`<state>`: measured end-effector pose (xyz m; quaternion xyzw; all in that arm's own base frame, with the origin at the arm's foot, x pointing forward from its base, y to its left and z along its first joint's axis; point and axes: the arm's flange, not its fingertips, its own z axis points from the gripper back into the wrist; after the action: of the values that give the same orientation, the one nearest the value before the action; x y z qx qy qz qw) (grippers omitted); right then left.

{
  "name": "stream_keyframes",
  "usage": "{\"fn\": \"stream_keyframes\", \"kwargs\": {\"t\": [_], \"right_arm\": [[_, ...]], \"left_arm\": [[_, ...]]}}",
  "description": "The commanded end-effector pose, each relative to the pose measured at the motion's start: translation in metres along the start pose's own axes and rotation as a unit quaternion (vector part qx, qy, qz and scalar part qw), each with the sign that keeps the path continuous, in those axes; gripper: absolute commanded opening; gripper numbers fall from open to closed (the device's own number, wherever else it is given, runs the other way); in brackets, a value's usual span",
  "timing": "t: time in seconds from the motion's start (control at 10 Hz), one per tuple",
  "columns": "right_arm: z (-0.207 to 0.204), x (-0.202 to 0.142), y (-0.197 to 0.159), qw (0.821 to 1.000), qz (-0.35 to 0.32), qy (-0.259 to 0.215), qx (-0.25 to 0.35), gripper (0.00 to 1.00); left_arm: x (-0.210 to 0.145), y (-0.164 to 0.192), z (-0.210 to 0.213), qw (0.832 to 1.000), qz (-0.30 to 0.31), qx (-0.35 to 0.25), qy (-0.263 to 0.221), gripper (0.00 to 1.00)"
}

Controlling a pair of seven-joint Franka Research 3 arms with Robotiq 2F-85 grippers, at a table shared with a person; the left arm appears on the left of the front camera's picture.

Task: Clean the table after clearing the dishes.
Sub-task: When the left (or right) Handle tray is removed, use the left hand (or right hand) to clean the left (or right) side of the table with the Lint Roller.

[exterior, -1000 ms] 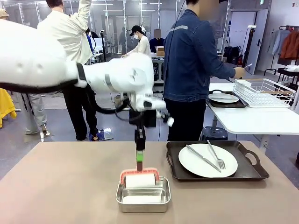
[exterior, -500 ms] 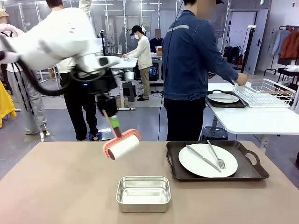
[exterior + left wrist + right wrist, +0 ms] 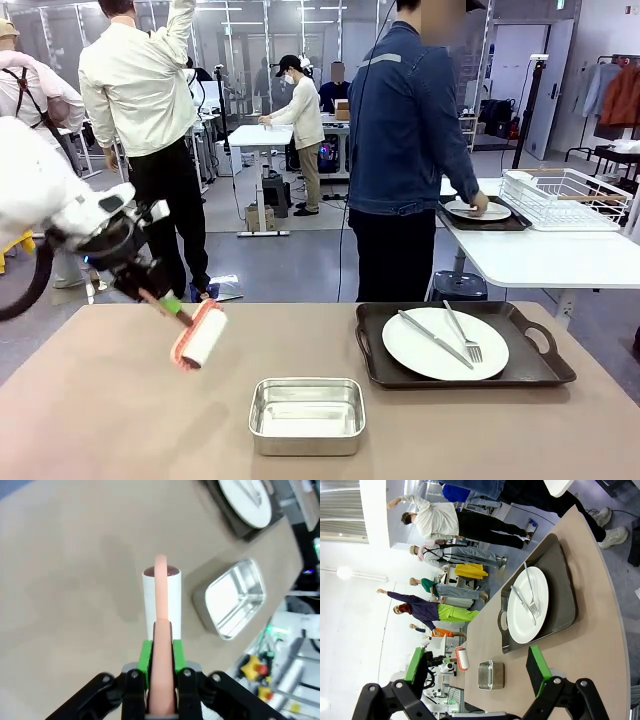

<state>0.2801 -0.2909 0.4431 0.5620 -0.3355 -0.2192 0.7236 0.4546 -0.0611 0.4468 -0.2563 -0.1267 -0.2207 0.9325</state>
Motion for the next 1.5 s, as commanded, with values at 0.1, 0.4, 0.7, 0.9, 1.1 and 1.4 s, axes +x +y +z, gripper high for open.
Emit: {"fn": "stream_keyframes", "kwargs": {"t": [0.1,0.4,0.7,0.9,1.1,1.4], "right_arm": [[0.002,-0.001,0.003,1.000,0.007,0.000,0.005,1.00],[0.002,-0.001,0.003,1.000,0.007,0.000,0.005,1.00],[0.002,-0.001,0.003,1.000,0.007,0.000,0.005,1.00],[0.002,-0.001,0.003,1.000,0.007,0.000,0.005,1.00],[0.002,-0.001,0.003,1.000,0.007,0.000,0.005,1.00],[0.002,-0.001,0.003,1.000,0.007,0.000,0.005,1.00]], "left_arm": [[0.022,-0.012,0.016,1.000,0.004,-0.002,0.000,0.00],[0.022,-0.012,0.016,1.000,0.004,-0.002,0.000,0.00],[0.022,-0.014,0.015,1.000,0.001,0.000,-0.011,0.21],[0.024,0.005,0.006,0.998,0.059,-0.005,-0.021,0.21],[0.020,0.026,-0.009,0.992,0.124,-0.030,-0.003,0.21],[0.014,0.054,-0.030,0.983,0.168,-0.078,-0.009,0.21]]}}
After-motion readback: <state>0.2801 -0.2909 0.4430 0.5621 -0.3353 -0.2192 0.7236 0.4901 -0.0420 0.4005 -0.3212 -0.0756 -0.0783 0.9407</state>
